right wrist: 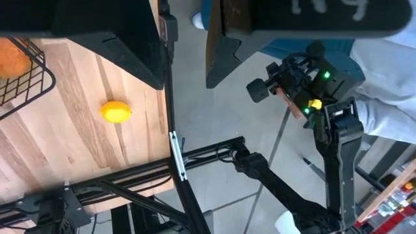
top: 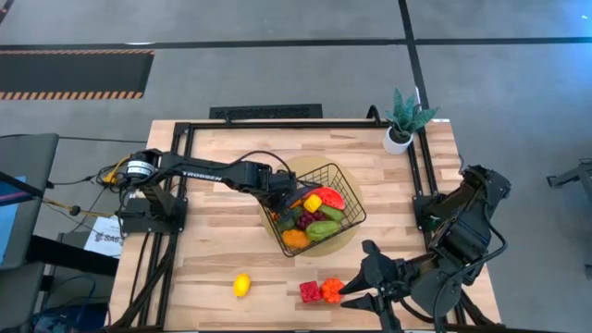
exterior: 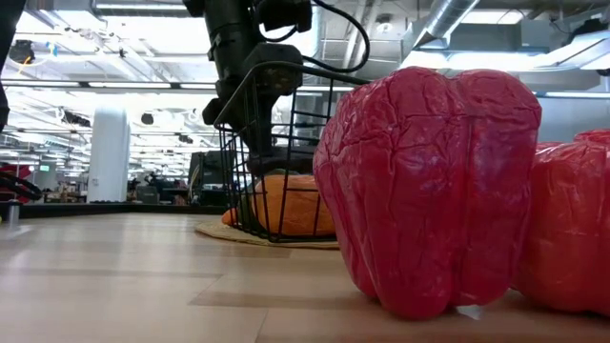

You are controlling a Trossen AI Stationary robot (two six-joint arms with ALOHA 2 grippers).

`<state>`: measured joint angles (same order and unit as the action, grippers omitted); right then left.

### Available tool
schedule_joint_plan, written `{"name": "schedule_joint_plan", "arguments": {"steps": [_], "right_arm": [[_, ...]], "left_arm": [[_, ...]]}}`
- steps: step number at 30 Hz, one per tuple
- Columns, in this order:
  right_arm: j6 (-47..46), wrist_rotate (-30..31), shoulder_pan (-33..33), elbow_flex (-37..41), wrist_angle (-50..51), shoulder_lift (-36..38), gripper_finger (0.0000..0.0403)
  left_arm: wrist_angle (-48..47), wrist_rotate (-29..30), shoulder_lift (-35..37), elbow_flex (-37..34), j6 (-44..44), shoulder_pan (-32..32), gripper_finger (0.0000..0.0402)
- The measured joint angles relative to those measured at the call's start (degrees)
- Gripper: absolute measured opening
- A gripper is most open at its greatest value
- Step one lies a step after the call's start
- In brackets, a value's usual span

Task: Build produce basket
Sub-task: Put the purple eggplant into the wire basket

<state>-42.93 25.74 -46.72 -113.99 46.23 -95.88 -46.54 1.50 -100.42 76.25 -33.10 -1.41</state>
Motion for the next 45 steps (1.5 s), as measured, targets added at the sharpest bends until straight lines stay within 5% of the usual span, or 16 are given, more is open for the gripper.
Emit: {"name": "schedule_joint_plan", "arguments": {"steps": [45], "right_arm": [[0.0, -0.1, 0.0, 0.0, 0.1, 0.0, 0.0131]], "left_arm": [[5.9, -0.5, 0.0, -4.5, 0.3, 0.0, 0.0002]]}}
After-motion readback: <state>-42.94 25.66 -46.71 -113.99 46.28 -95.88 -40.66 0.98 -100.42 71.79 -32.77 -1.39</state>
